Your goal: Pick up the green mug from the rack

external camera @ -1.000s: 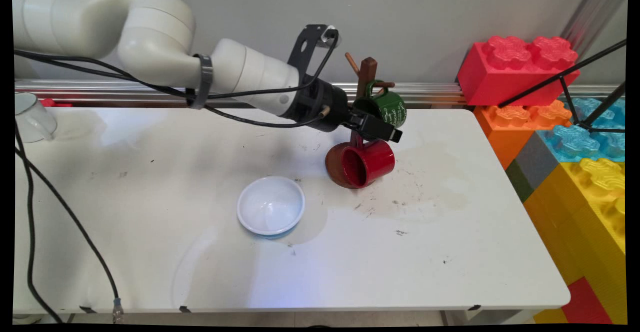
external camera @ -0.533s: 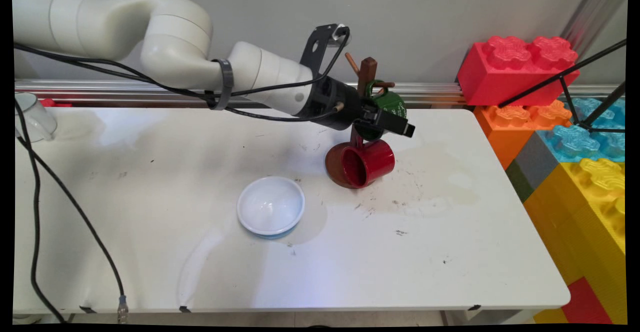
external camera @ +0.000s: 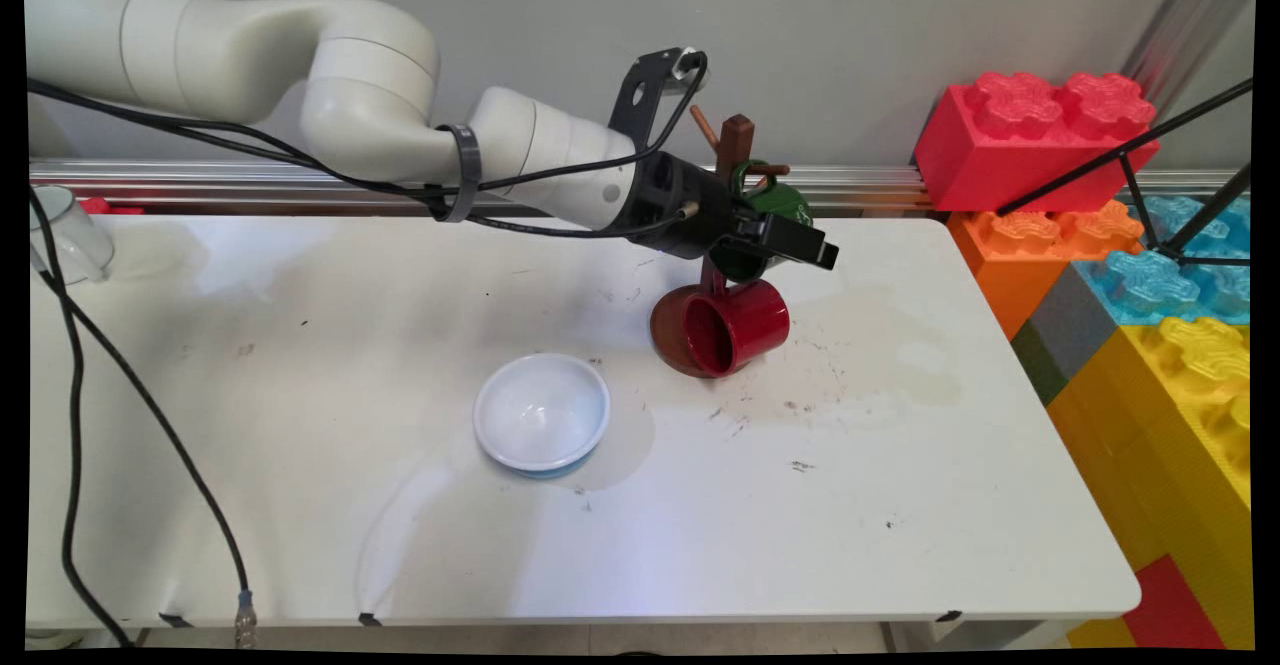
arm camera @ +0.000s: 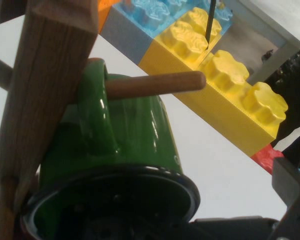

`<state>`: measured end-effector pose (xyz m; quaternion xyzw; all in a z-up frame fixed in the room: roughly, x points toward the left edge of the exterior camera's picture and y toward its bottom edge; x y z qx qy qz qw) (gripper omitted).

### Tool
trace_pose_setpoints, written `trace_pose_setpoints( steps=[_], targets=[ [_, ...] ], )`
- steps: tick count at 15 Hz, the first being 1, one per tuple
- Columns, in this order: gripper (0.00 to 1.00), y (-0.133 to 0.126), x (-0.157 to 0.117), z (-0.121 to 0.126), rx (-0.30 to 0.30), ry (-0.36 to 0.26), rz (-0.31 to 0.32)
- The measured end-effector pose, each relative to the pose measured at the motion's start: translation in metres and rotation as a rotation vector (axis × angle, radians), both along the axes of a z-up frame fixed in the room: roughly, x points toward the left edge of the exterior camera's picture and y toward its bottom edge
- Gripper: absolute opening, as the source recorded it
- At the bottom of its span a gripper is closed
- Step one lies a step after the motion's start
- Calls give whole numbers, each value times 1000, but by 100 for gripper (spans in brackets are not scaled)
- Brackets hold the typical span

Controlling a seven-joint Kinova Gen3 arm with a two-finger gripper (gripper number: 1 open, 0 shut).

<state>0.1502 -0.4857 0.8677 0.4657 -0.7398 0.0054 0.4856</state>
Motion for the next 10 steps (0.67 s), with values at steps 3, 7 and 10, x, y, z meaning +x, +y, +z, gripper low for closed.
trace_pose_setpoints(
  steps=[3,7,10],
  targets=[
    [0,-1,0,0,5,5,9],
    [0,-2,0,1,6,10,26],
    [0,-3,1,1,9,9,38]
  ],
)
